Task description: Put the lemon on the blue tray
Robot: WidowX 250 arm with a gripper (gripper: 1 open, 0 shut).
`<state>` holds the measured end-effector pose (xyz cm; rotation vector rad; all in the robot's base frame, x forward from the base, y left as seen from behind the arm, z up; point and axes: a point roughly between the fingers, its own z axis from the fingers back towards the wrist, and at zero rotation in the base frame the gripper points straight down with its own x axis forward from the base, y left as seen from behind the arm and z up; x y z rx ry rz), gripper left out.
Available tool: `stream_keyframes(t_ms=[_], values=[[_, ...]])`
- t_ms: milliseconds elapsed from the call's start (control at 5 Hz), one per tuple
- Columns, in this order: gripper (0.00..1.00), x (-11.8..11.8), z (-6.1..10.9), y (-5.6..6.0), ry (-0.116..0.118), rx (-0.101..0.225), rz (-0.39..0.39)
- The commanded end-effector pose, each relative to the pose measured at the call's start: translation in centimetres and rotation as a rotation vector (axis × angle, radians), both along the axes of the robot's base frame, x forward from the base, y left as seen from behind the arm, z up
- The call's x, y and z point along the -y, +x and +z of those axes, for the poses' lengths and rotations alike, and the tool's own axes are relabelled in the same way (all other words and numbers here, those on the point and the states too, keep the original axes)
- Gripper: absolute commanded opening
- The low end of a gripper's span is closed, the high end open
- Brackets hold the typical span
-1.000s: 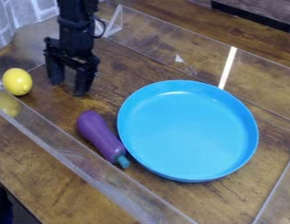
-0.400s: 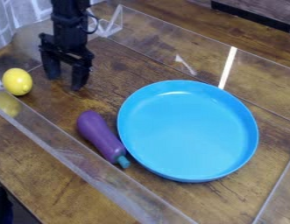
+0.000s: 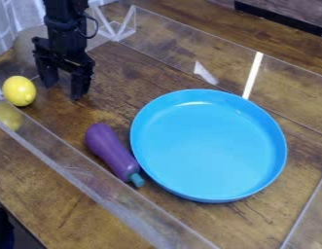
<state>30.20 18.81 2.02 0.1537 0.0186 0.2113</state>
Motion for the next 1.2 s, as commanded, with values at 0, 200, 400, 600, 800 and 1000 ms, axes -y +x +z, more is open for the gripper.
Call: stream_keyframes(t_ms=[0,200,400,600,800,1000], values=[[1.00,-0.9,0.8,-1.8,-0.005,-0.001,0.089],[1.00,-0.7,1.7,-2.4,-0.012,0.003,0.129],[1.00,0.1,1.8,-2.8,-0.015,0.004,0.081],[1.00,0.6,2.1,-3.5,-0.016,0.009,0.037],[1.00,1.1,2.4,-4.1,-0.024,0.021,-0.010],[0.00,0.8,2.3,-4.0,-0.037,0.026,0.009]])
